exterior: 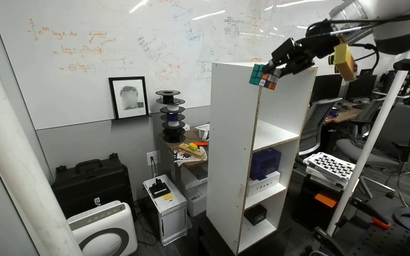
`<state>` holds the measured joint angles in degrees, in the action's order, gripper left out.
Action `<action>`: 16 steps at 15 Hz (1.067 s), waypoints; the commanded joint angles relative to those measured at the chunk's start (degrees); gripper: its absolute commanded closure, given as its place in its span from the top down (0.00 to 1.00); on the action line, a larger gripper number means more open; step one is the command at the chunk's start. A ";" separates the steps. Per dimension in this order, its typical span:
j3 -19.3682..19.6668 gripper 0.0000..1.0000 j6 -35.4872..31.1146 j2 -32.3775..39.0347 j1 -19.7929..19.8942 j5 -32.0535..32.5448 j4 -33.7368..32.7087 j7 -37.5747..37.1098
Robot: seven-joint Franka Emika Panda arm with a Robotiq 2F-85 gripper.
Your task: Put the rubix cube on the top of the shelf
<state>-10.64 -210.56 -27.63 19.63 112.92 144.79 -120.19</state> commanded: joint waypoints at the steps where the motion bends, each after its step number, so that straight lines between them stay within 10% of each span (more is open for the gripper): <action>1: -2.57 0.38 -1.71 -5.33 3.22 2.42 -7.96 -7.46; 16: -21.89 0.38 -2.13 6.71 32.34 18.41 -25.55 -25.25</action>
<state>-26.92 -211.65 -24.19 46.50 126.82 124.07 -140.30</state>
